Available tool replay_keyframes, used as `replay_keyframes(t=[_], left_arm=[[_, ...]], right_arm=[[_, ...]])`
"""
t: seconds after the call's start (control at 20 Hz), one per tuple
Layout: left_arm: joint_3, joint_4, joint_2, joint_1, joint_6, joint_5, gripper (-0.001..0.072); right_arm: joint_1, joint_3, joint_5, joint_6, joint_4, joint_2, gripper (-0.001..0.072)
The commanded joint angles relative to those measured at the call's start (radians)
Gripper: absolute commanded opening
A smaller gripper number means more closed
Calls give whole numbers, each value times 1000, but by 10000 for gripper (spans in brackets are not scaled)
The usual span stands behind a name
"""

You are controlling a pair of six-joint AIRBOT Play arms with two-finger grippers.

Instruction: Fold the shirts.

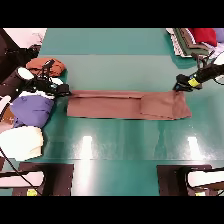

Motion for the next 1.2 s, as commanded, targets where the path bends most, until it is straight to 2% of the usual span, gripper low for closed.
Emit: replay_keyframes(t=[0.0,0.05,0.1,0.2,0.25,0.3,0.35,0.4,0.45,0.65,0.85,1.15], left_arm=[[16,-38,-13,0,6,11,642],[32,-38,-13,0,6,-24,642],[55,-38,-11,0,6,-77,601],[86,-39,-4,0,16,-175,224],[89,-40,3,0,18,-201,66],[89,-41,10,0,18,-215,25],[89,-47,13,0,18,-231,25],[89,-51,12,0,18,-246,25],[89,-51,12,0,17,-254,25],[88,-114,12,0,17,-254,25],[88,-138,12,0,16,-261,25],[88,-155,12,-7,5,-261,25]], right_arm=[[-16,91,-25,-11,102,-80,472],[-27,105,-5,-41,129,-80,472],[-39,108,29,-78,148,-70,472],[-77,61,86,-129,145,-19,472],[-102,18,94,-145,146,14,472],[-132,-34,93,-164,146,52,472],[-161,-87,92,-184,146,88,488],[-194,-141,85,-208,146,121,654],[-224,-186,73,-222,147,140,720],[-320,-296,53,-246,150,120,720],[-333,-298,48,-264,158,34,720],[-333,-290,8,-332,255,-74,712]])
